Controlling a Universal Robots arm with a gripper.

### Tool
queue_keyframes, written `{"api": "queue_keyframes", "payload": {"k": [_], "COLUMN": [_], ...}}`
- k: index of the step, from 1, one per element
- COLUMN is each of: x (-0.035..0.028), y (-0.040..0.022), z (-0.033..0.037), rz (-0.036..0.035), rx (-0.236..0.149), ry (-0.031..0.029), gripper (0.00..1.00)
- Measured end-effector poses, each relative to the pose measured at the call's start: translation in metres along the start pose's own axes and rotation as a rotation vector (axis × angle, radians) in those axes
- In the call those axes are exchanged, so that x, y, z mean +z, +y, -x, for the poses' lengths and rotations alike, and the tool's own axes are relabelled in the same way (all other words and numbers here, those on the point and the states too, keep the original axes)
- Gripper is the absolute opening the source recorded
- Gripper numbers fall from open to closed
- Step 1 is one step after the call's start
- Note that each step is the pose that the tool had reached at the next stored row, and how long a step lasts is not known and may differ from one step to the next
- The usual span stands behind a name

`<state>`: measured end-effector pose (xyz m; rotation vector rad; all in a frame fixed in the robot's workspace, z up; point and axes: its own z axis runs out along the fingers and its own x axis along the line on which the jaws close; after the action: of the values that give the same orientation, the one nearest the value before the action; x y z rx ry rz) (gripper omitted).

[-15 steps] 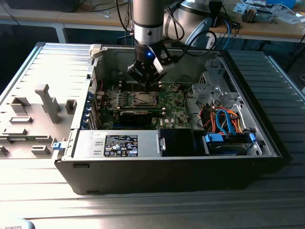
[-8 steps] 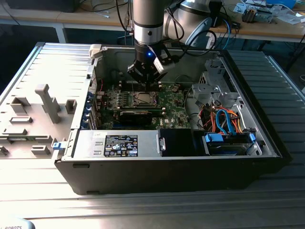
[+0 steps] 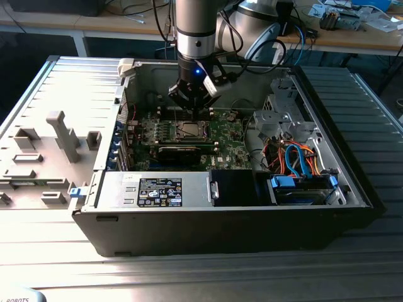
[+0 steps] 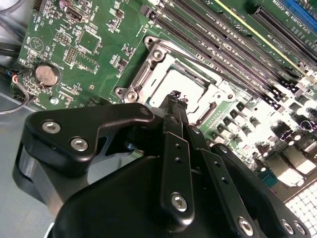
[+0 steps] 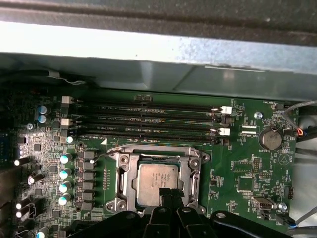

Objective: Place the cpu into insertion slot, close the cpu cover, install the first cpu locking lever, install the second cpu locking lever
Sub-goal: 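Install the first cpu locking lever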

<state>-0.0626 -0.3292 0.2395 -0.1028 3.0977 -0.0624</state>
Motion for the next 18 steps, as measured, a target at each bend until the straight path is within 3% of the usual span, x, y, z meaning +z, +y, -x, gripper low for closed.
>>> {"api": "queue_keyframes", "payload": {"k": [18], "x": [0.0000], "y": [0.0000], "z": [0.0000], "rz": [0.0011], "rx": [-0.031], "ry": [-0.0013], "gripper": [0.11]}}
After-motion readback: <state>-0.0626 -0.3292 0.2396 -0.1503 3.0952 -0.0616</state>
